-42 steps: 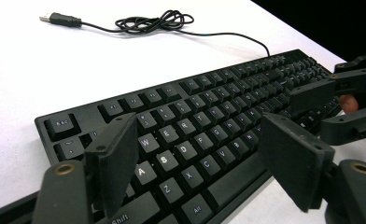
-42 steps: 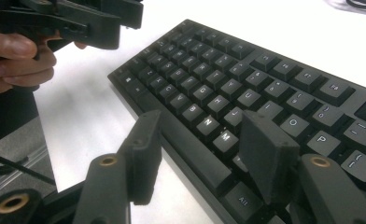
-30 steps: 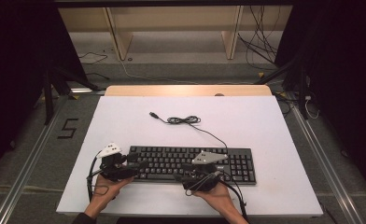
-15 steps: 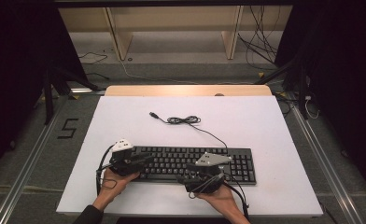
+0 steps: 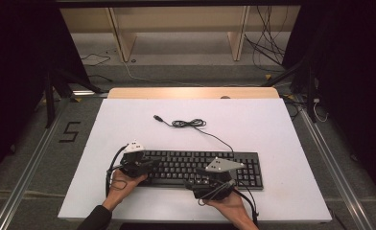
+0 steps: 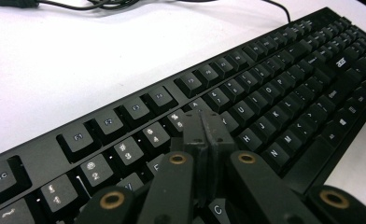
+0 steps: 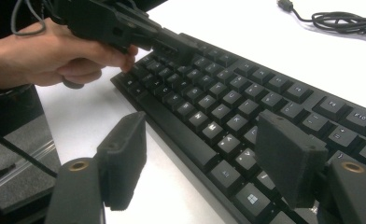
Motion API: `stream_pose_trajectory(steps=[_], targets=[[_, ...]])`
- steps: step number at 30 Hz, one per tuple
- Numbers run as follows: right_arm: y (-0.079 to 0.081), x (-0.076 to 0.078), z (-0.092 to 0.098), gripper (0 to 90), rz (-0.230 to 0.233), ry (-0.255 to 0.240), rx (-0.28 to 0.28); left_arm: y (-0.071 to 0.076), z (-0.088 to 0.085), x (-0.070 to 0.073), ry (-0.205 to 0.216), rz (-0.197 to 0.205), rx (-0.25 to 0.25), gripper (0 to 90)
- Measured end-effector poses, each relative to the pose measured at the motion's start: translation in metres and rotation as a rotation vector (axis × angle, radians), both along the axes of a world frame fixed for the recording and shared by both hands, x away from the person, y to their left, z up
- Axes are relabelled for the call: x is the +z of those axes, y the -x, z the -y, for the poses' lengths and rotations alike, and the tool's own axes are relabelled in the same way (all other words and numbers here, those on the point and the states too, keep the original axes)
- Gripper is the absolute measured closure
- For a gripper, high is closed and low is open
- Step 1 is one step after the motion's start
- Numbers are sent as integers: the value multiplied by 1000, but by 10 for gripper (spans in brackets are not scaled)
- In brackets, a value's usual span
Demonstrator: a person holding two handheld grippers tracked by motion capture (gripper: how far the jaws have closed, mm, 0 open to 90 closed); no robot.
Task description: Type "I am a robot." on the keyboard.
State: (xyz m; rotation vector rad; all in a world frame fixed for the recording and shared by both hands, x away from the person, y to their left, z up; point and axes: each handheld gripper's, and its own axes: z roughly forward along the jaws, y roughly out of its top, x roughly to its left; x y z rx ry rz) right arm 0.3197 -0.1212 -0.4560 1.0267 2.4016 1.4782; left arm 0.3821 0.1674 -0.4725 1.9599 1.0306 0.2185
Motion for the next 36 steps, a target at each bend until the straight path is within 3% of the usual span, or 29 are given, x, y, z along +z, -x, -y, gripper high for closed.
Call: stream_pose_trajectory(steps=[27,29,36], targets=[[3,0,3,336,5,-3,-6,-7,7,-8,-43,-15,-5,889],[3,0,3,336,5,-3,-6,-8,7,-10,-60,-19,-11,890],[4,0,3,336,4,-1,-6,-7,7,-12,-48,-17,-11,891]])
